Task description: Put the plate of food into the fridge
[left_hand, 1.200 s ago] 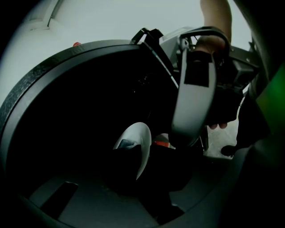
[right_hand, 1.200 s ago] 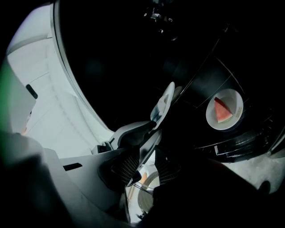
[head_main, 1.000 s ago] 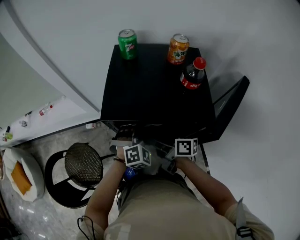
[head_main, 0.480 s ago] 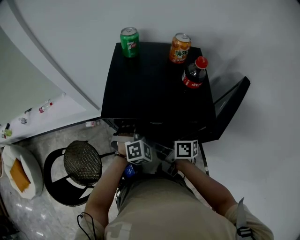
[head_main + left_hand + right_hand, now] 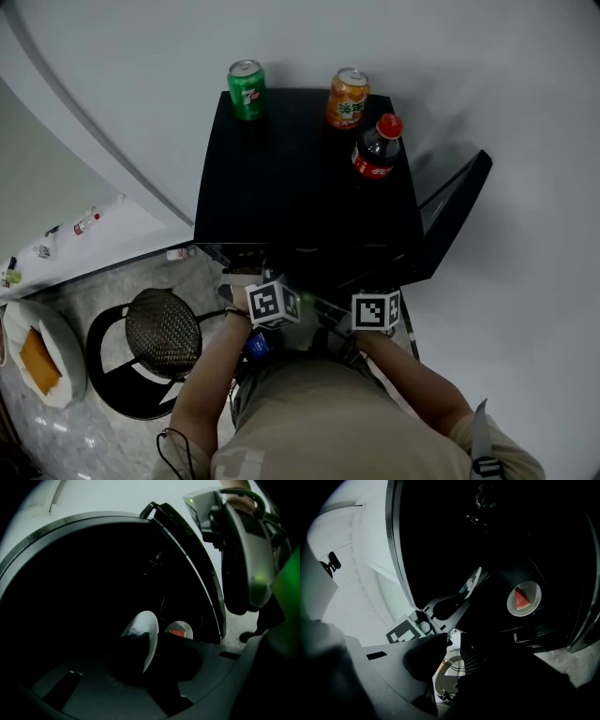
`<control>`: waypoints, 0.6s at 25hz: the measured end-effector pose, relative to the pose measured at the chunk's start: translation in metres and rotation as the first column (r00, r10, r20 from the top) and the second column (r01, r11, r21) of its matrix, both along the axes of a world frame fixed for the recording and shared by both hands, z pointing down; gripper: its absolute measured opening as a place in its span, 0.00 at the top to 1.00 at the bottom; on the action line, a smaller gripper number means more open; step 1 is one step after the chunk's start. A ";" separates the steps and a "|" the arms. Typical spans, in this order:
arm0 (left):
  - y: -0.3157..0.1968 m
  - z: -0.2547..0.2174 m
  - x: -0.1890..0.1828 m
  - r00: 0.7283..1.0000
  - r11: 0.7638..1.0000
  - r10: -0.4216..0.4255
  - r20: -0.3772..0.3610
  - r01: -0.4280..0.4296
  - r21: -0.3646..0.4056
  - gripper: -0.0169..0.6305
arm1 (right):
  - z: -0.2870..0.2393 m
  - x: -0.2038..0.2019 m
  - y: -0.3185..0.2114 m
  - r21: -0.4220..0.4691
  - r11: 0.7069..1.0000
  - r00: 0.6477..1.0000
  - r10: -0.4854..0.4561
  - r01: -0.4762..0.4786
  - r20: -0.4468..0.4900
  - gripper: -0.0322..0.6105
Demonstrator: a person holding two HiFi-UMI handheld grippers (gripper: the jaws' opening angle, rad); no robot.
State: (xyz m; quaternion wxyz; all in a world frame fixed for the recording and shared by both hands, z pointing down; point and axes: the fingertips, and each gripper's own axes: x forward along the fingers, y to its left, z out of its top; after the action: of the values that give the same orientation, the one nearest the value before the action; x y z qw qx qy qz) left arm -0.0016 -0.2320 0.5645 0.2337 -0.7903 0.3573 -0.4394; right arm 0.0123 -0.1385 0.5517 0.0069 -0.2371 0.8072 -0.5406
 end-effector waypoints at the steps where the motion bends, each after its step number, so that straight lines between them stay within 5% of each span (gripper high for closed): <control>1: -0.001 -0.001 0.000 1.000 1.000 -0.002 -0.005 0.002 0.000 0.88 | 0.000 0.000 0.002 0.002 1.000 1.000 -0.001 0.001 -0.001 0.81; 15: -0.014 -0.002 0.003 1.000 0.999 -0.031 0.001 0.031 0.024 0.88 | 0.006 0.011 0.013 -0.011 1.000 0.999 -0.001 0.000 -0.043 0.87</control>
State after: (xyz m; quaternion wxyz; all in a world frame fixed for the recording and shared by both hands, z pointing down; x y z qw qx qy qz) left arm 0.0009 -0.2462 0.5626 0.2364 -0.7817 0.3746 -0.4391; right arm 0.0234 -0.1251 0.5578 -0.0120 -0.2485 0.8042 -0.5398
